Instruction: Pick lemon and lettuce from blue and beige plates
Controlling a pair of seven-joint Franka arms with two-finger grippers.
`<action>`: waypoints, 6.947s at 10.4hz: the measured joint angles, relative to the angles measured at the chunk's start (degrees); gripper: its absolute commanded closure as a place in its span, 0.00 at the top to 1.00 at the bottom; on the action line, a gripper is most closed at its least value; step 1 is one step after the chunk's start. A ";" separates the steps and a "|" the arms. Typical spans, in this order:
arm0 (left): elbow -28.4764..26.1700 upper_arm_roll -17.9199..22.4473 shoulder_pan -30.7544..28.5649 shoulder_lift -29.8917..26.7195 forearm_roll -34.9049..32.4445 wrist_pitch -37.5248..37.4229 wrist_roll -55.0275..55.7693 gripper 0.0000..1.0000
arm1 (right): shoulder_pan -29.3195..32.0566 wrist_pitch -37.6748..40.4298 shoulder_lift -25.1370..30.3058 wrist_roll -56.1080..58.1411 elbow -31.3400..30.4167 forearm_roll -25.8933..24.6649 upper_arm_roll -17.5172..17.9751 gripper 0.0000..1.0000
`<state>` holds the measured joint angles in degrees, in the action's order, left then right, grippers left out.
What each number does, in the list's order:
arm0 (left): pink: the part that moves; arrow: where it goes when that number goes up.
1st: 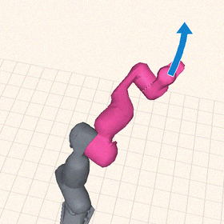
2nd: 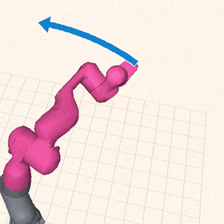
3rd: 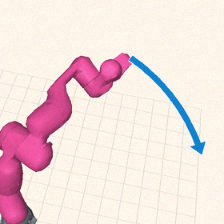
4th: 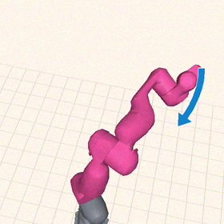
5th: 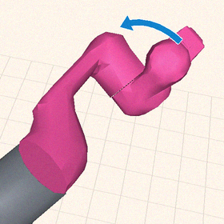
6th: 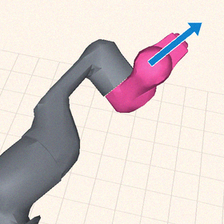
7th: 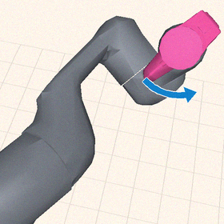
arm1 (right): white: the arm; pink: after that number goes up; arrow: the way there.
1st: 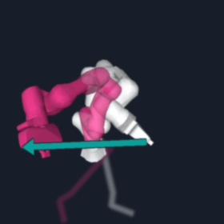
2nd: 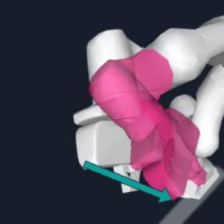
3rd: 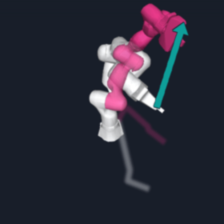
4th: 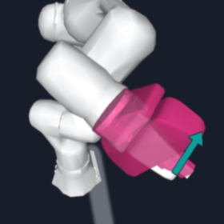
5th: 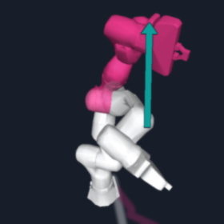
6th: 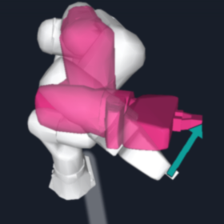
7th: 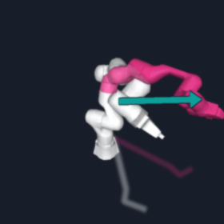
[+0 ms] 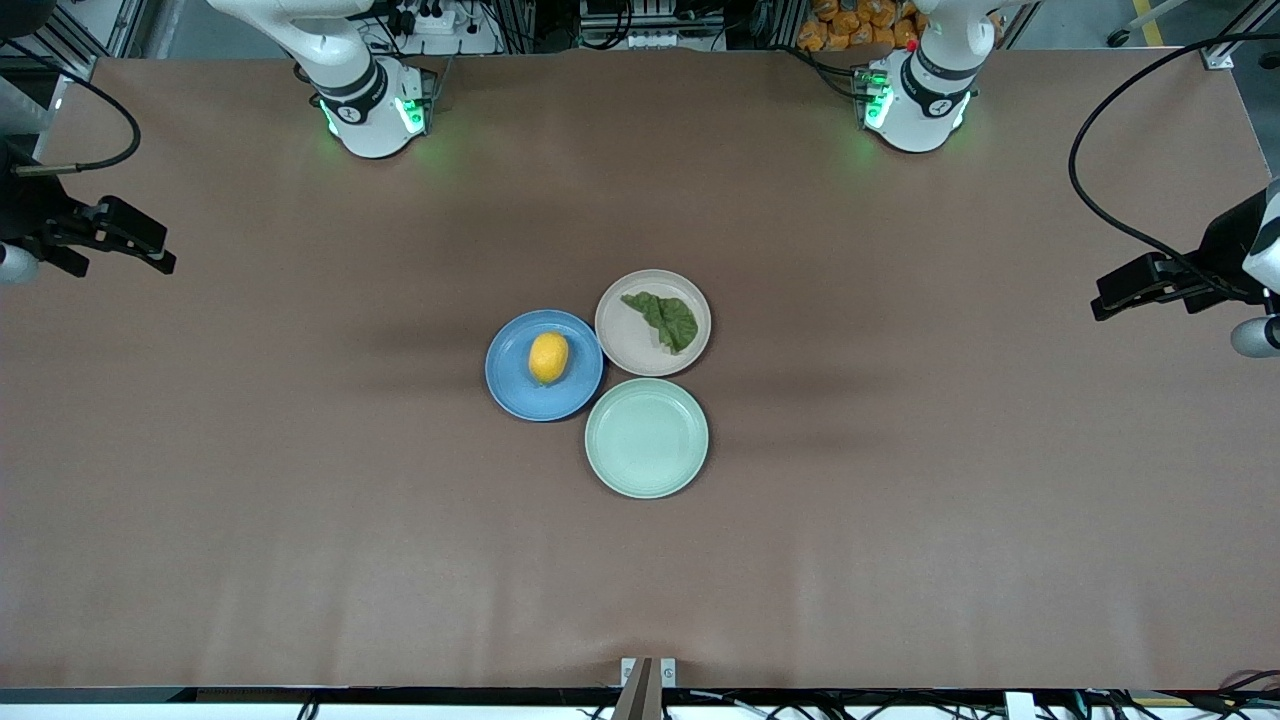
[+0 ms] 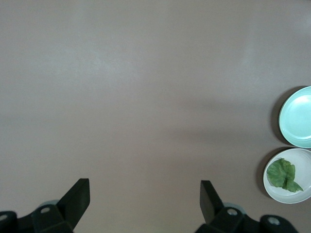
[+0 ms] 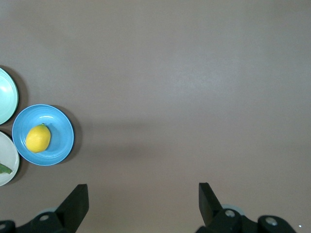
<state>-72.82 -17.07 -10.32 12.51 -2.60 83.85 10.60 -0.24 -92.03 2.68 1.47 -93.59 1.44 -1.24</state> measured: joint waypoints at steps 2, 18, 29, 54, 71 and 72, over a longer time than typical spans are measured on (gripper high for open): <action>0.00 0.00 0.00 0.00 0.00 0.02 -0.02 1.00 | 0.00 0.00 0.00 0.00 0.00 0.00 -0.02 1.00; -15.30 -7.82 16.10 4.90 4.16 10.29 14.55 1.00 | -7.02 -23.87 -18.95 -32.22 -7.76 -4.81 14.19 1.00; -26.44 -7.90 30.14 19.70 7.35 39.23 32.61 1.00 | -17.61 -44.70 -36.26 -58.80 -11.66 -12.05 17.42 1.00; -26.17 -4.25 37.18 27.78 2.88 48.91 39.59 0.00 | 12.27 -49.70 -32.74 -4.17 -16.81 -9.49 13.99 0.00; -23.02 -3.09 -0.22 20.25 -2.14 26.47 17.70 0.00 | 4.98 -24.94 -15.87 -3.34 -6.92 -9.32 7.25 1.00; -23.06 -3.26 -0.09 20.85 -2.19 26.95 17.70 0.00 | 3.65 -22.23 -14.51 -3.34 -5.29 -9.32 6.47 1.00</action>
<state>-95.88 -20.33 -10.41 33.37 -4.79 110.80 28.30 3.41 -114.26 -11.83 -1.87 -98.89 -7.88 5.23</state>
